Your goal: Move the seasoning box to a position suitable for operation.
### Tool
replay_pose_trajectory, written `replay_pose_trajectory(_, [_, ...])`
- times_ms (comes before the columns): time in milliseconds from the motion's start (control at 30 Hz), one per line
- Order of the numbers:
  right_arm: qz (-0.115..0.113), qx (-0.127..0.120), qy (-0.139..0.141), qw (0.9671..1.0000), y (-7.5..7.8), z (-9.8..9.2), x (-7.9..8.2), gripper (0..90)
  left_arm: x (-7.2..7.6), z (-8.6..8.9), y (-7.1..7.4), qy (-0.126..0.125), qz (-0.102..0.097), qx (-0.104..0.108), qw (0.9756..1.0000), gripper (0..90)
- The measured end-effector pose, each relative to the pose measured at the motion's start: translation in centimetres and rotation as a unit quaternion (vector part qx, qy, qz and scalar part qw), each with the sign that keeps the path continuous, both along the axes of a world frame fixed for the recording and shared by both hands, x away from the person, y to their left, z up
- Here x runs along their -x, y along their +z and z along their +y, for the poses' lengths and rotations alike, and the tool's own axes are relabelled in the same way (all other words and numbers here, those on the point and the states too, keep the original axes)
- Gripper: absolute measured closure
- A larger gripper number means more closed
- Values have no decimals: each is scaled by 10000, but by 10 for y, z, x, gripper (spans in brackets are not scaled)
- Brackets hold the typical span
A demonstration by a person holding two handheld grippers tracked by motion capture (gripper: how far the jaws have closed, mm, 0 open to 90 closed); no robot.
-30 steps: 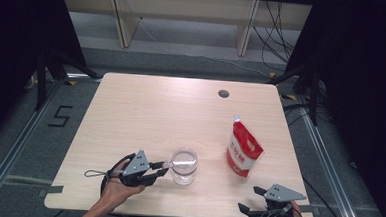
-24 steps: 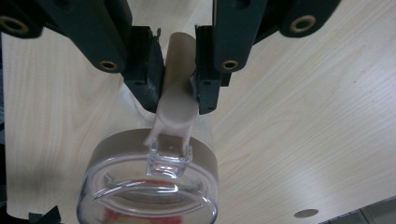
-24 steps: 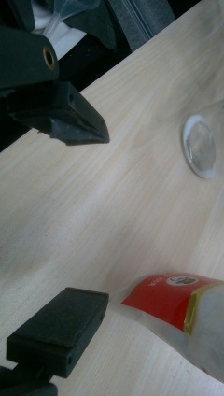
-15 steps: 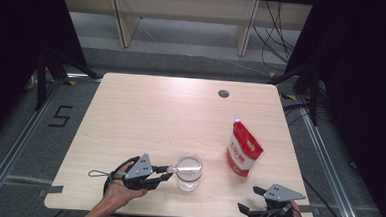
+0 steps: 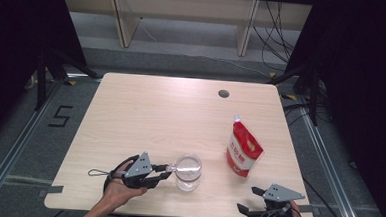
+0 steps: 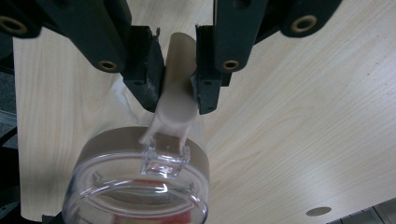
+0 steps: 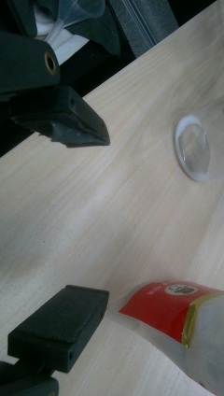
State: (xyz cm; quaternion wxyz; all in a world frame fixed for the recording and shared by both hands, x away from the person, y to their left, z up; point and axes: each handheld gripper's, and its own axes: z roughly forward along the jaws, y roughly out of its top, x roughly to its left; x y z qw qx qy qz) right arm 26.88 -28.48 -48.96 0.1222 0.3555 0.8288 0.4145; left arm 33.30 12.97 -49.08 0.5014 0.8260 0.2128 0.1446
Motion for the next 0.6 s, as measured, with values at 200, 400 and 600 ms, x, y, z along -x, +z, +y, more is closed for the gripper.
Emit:
replay_pose_trajectory(200, [53,-13,118,9999,0,0,-1,221,0,4,3,203,281,101,9993,545])
replay_pose_trajectory(400, [24,-40,46,10000,-1,-1,0,220,3,8,8,222,476,150,9985,366])
replay_pose_trajectory(600, [-64,28,68,10000,1,1,0,219,11,11,18,470,590,279,9968,297])
